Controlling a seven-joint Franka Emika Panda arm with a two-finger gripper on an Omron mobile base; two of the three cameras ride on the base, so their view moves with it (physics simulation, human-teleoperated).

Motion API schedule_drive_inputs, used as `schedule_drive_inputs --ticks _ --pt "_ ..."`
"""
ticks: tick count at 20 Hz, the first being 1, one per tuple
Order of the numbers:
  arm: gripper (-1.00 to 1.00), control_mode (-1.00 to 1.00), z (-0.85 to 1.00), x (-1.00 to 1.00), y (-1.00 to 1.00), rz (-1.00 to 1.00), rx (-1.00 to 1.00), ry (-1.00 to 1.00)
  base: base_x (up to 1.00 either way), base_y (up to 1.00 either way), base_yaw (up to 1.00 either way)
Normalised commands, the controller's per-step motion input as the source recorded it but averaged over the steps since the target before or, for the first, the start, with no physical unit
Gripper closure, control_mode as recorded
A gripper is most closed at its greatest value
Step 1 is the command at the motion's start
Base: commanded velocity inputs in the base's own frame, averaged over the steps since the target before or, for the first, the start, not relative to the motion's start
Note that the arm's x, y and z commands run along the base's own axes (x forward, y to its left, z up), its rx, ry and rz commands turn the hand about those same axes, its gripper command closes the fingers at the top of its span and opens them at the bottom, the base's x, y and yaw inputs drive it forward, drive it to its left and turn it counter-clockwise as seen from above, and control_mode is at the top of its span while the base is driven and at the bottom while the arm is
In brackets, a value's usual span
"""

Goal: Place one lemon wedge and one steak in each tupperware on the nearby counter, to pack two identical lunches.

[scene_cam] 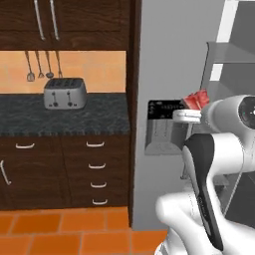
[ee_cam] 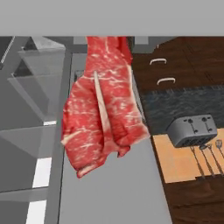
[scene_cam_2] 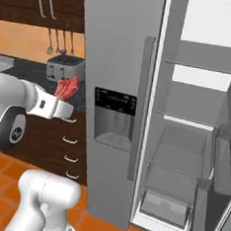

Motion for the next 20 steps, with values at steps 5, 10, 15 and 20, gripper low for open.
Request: schedule_drive_inputs --ticks 5,10,15,20 --pt "1.0 1.0 0.0 0.0 0.0 0.0 0.0 0.0 -0.33 1.0 0.53" --pt "1.0 1.0 0.0 0.0 0.0 0.0 0.0 0.0 -0.23 1.0 0.51" --pt "1.0 1.0 0.0 0.0 0.0 0.0 0.0 0.0 0.6 1.0 0.23" --pt "1.0 1.0 0.0 0.0 0.0 0.0 0.0 0.0 1.0 1.0 0.02"
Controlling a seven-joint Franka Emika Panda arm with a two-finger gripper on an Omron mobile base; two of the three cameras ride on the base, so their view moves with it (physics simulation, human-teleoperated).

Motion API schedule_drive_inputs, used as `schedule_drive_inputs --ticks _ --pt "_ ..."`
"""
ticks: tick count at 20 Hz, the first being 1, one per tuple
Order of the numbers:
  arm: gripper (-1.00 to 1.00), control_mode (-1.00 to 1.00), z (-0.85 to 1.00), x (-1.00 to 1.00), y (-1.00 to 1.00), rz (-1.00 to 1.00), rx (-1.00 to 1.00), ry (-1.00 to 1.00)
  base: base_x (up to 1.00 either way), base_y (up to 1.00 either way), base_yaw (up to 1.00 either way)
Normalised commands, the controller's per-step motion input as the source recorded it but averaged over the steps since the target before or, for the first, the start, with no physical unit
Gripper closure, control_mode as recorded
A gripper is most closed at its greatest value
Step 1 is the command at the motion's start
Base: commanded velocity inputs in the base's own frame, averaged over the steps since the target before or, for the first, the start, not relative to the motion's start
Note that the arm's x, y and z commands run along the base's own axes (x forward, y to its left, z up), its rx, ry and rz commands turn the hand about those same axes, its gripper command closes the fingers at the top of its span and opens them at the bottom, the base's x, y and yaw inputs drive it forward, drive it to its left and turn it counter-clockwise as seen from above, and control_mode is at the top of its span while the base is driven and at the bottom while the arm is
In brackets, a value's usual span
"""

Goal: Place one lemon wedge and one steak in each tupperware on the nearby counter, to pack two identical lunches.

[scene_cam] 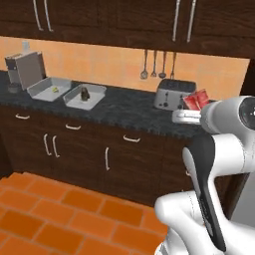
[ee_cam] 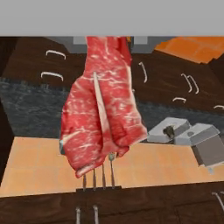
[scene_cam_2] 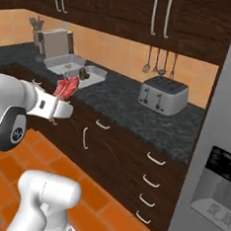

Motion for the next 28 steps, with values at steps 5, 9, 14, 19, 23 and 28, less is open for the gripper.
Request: schedule_drive_inputs --ticks 5,9,14,19,23,28 --pt "1.0 1.0 0.0 0.0 0.0 0.0 0.0 0.0 1.0 1.0 0.0" --pt "1.0 1.0 0.0 0.0 0.0 0.0 0.0 0.0 1.0 1.0 0.0" --pt "1.0 1.0 0.0 0.0 0.0 0.0 0.0 0.0 1.0 1.0 0.0" --pt "1.0 1.0 0.0 0.0 0.0 0.0 0.0 0.0 1.0 1.0 -0.04" --pt "1.0 1.0 0.0 0.0 0.0 0.0 0.0 0.0 1.0 0.98 -0.11" --pt "1.0 1.0 0.0 0.0 0.0 0.0 0.0 0.0 1.0 0.31 -0.13"
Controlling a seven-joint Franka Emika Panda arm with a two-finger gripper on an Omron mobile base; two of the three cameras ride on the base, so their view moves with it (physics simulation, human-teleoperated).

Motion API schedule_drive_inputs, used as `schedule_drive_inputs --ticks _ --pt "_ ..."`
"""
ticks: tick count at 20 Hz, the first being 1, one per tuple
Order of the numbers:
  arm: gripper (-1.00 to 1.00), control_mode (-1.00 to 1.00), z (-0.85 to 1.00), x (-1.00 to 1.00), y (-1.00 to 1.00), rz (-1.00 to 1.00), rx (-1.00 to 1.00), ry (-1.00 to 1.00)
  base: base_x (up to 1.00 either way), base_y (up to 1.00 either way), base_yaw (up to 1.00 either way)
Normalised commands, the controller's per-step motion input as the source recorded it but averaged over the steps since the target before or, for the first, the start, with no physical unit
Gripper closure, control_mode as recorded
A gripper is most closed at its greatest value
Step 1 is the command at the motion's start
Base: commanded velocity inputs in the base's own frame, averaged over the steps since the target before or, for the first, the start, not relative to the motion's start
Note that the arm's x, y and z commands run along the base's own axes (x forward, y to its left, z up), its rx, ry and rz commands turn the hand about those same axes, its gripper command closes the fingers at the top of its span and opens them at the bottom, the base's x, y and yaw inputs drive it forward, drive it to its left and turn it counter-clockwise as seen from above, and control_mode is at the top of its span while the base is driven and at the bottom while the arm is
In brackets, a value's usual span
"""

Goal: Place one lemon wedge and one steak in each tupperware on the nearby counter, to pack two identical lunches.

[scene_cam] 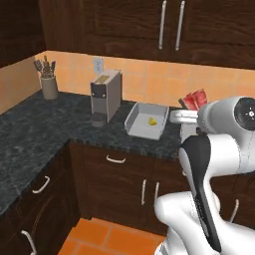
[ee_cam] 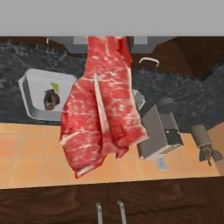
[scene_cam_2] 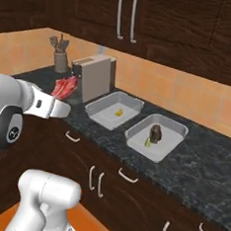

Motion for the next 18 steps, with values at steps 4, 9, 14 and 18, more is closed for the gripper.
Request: schedule_drive_inputs --ticks 4,9,14,18 --pt "1.0 1.0 0.0 0.0 0.0 0.0 0.0 0.0 1.0 0.0 -0.16" --pt "1.0 1.0 0.0 0.0 0.0 0.0 0.0 0.0 0.85 -0.04 -0.12" --pt "1.0 -1.0 -0.77 0.0 0.05 -0.01 -0.09 0.14 0.05 0.0 -0.01" --pt "1.0 -1.0 -0.9 0.48 0.11 -0.02 -0.04 0.33 0.0 0.0 0.0"
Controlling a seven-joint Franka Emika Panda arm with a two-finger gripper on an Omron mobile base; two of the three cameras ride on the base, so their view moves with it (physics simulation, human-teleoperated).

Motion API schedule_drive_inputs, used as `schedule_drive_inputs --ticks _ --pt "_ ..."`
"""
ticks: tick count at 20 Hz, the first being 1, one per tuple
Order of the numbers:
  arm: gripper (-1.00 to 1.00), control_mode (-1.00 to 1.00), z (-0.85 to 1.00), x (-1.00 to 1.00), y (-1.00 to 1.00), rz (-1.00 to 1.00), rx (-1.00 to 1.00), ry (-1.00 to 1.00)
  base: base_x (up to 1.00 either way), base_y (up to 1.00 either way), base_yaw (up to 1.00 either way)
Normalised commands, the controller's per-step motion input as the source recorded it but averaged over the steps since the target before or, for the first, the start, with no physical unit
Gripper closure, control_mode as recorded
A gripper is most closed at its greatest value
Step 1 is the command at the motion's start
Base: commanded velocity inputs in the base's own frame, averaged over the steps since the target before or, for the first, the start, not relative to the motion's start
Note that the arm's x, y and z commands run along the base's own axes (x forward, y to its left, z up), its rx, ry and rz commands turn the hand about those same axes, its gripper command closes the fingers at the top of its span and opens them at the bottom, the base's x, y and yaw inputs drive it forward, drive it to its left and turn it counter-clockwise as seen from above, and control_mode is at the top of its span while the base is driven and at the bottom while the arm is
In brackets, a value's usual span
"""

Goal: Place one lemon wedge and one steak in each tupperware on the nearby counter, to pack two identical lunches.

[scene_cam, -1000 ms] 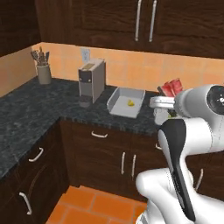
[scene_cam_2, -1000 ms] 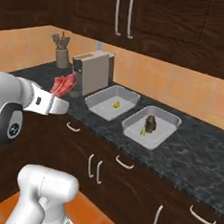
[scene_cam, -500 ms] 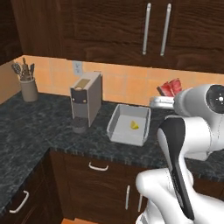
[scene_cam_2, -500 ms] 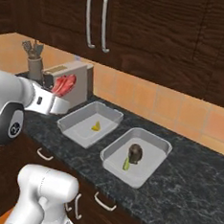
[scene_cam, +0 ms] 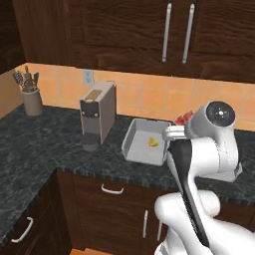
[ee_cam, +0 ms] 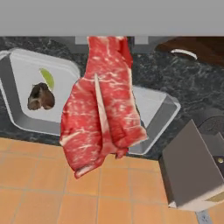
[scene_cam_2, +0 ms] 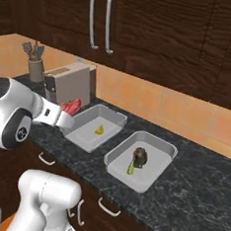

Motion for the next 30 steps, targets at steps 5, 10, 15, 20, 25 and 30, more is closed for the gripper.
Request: schedule_drive_inputs --ticks 5,10,15,20,25,30 --pt "1.0 -1.0 -0.35 1.0 0.46 -0.07 -0.03 0.37 0.0 0.0 0.0" --pt "1.0 -1.0 -0.33 0.93 0.09 0.0 -0.05 0.27 0.0 0.0 0.0" --pt "1.0 -1.0 -0.63 0.73 -0.02 0.0 0.0 0.08 0.0 0.0 0.0" --pt "1.0 -1.0 -0.72 0.73 -0.04 0.0 0.0 0.03 0.0 0.0 0.0" --pt "1.0 -1.0 -0.63 0.84 -0.22 0.0 0.0 0.04 0.0 0.0 0.0" --pt "1.0 -1.0 -0.6 0.85 -0.09 0.0 0.0 0.05 0.0 0.0 0.0"
